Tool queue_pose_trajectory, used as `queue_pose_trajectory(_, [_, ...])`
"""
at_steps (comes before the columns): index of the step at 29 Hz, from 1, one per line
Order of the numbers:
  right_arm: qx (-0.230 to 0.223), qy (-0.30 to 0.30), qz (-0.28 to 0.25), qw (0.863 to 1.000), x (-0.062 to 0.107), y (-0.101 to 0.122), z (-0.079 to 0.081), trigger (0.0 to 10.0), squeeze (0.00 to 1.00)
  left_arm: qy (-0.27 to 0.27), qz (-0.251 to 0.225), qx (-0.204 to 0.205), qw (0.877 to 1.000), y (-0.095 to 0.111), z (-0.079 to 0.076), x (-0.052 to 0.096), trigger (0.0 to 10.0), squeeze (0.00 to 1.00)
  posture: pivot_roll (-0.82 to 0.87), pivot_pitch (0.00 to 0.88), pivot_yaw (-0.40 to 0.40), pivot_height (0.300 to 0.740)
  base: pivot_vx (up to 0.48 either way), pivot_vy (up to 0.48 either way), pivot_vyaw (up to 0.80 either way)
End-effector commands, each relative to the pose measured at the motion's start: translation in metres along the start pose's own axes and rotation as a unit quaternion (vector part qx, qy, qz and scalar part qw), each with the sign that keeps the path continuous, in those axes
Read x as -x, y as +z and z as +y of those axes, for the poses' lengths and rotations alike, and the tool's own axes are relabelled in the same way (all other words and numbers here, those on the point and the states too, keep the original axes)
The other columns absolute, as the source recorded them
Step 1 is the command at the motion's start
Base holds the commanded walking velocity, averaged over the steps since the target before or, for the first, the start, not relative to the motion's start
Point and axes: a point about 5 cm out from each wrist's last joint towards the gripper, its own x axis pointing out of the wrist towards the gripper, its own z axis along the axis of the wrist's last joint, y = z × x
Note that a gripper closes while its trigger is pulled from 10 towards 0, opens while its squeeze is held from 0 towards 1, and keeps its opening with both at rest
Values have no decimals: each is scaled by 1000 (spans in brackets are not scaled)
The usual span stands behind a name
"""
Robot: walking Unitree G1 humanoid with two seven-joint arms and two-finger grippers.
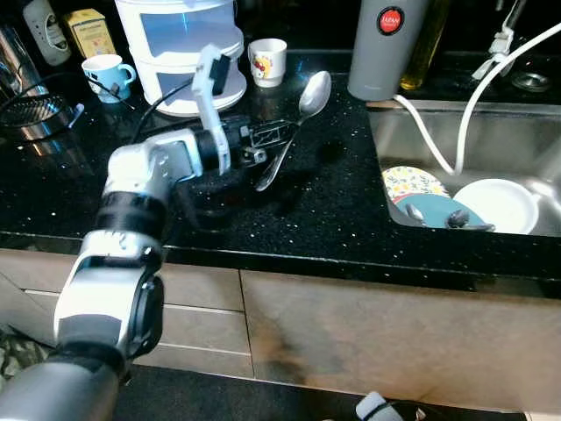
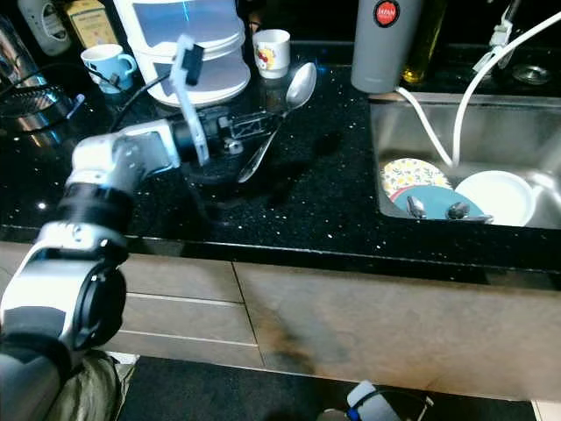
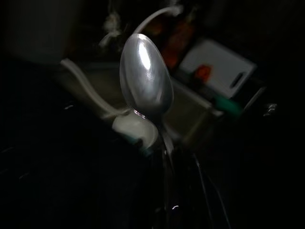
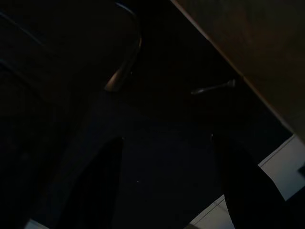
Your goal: Kitchen organization
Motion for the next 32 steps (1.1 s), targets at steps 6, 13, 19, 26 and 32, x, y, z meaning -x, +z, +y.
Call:
queue_pose_trajectory(6, [-4,8,8,1000,0,-3,3,10000,0,-78,8,-35,996,-1,-28,8,0,0,-50,21,35,740,0,0,-781])
queue_pose_trajectory(13, [-4,8,10,1000,0,-3,4,10000,0,-65,13,-41,997,-9,-31,8,0,0,-52,18,36,740,0,0,-781])
queue_pose_trajectory(19, [-6,10,11,1000,0,-3,4,10000,0,-39,12,-53,998,-7,-31,10,0,0,-52,16,43,740,0,0,-782])
queue_pose_trajectory(26, [-7,13,13,1000,0,-4,6,10000,0,-23,18,-67,997,-4,-30,10,0,0,-53,7,41,740,0,0,-788])
queue_pose_trajectory(32, [-3,12,13,1000,0,-4,6,10000,0,42,41,-85,995,-1,-14,6,0,0,-47,0,39,740,0,0,-788])
